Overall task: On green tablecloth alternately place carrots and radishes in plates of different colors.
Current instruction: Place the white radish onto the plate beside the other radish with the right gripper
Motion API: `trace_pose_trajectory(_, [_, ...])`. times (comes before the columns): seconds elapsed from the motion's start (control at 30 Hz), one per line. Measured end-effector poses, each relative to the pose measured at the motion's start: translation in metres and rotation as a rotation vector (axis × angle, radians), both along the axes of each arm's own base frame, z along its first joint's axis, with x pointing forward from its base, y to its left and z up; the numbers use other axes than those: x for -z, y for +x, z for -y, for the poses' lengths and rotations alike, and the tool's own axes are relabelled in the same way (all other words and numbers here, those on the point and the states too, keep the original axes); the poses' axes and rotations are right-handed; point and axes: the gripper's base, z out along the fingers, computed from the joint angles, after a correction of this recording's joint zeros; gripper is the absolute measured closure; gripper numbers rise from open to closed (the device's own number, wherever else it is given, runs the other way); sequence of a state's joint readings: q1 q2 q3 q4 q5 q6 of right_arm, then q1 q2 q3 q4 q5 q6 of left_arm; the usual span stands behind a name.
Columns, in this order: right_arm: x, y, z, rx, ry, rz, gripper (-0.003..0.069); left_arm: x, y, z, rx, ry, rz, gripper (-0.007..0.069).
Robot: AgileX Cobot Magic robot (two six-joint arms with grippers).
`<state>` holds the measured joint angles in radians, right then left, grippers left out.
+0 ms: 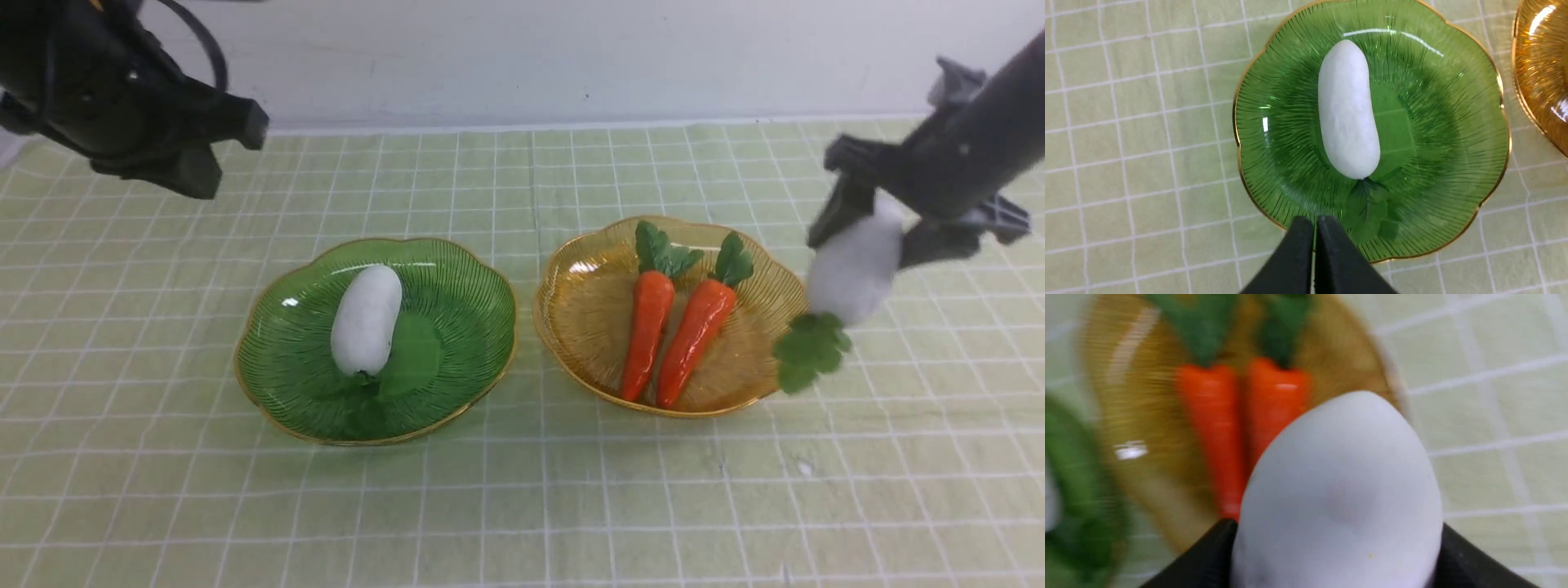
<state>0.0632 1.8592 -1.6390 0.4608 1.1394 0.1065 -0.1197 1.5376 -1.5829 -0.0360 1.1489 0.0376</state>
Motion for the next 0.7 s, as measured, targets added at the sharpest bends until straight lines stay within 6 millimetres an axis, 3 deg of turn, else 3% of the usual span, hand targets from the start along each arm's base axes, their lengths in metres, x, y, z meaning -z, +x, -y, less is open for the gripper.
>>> trace_pose_trajectory(0.07, [-0.012, 0.001, -0.042, -0.072, 0.106, 0.109, 0.0174, -0.007, -0.023, -0.002, 0.002, -0.014, 0.019, 0.0632])
trace_pose_trajectory(0.1, [-0.013, 0.002, -0.047, -0.083, 0.123, 0.117, 0.0174, -0.007, -0.027, -0.002, 0.002, -0.017, 0.018, 0.0632])
trace_pose_trajectory(0.13, [-0.01, 0.002, -0.078, -0.148, 0.173, 0.149, 0.0174, -0.004, -0.038, -0.003, 0.003, -0.026, 0.017, 0.0632])
trace_pose_trajectory(0.27, [0.017, 0.011, -0.149, -0.28, 0.228, 0.162, 0.0174, 0.011, -0.069, -0.006, 0.001, -0.034, 0.013, 0.0632])
trace_pose_trajectory(0.37, [0.04, 0.022, -0.183, -0.335, 0.23, 0.152, 0.0174, 0.017, -0.089, -0.008, 0.0, -0.034, 0.021, 0.0632])
trace_pose_trajectory(0.53, [0.069, 0.039, -0.218, -0.379, 0.241, 0.155, 0.017, 0.017, -0.117, -0.012, -0.001, -0.035, 0.055, 0.0632])
trace_pose_trajectory(0.7, [0.081, 0.05, -0.227, -0.362, 0.263, 0.096, 0.0074, 0.005, -0.139, -0.015, 0.001, -0.04, 0.115, 0.0632])
